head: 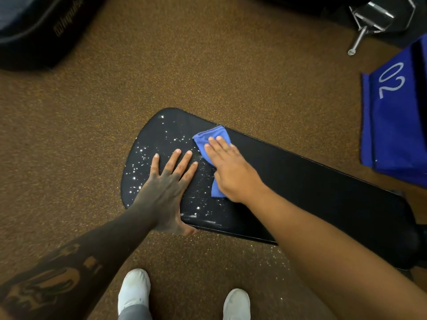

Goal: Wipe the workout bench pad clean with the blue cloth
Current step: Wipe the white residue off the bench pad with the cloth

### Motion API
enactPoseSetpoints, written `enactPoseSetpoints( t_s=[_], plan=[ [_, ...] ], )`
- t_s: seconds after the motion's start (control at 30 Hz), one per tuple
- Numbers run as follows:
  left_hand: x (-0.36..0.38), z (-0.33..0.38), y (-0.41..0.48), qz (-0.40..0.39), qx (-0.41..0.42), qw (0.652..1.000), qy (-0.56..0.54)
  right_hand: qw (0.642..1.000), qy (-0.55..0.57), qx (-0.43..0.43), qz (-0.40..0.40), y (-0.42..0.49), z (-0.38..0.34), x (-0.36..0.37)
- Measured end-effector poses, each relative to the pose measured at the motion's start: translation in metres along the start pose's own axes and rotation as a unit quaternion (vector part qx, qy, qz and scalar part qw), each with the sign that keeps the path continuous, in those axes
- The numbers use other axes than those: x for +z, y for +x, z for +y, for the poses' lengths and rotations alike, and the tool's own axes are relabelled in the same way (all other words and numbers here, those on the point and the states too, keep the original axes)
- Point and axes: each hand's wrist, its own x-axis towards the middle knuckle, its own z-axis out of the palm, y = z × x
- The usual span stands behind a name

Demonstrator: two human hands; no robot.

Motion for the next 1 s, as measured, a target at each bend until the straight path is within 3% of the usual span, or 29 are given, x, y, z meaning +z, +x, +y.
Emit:
enactPoseSetpoints(
  t_s=[0.2, 0.37, 0.53, 0.63, 0.8, 0.93, 1.0],
  plan=[
    [-0.001, 0.000, 0.000, 0.000, 0.002, 1.000, -0.002, 0.996, 0.010, 0.088, 0.006, 0.036, 0.008, -0.012],
    [0.000, 0.000, 0.000, 0.001, -0.001, 1.000, 0.003, 0.999, -0.015, -0.012, -0.031, 0.012, 0.013, -0.012],
    [-0.001, 0.000, 0.000, 0.003, 0.000, 1.000, -0.001, 0.994, 0.013, 0.104, -0.022, 0.034, 0.022, -0.025],
    [-0.001, 0.000, 0.000, 0.002, -0.001, 1.000, 0.000, 0.995, -0.006, 0.091, -0.040, 0.013, 0.008, -0.020],
    [-0.002, 0.000, 0.000, 0.005, 0.005, 1.000, -0.001, 0.993, -0.047, 0.101, 0.037, -0.006, 0.013, -0.030],
    [-0.003, 0.001, -0.001, 0.002, 0.006, 1.000, 0.002, 0.992, -0.081, 0.088, -0.045, 0.009, 0.016, -0.019],
    [-0.002, 0.000, 0.000, -0.002, 0.005, 1.000, 0.004, 0.993, -0.058, 0.093, -0.046, 0.011, 0.013, -0.013]
  ],
)
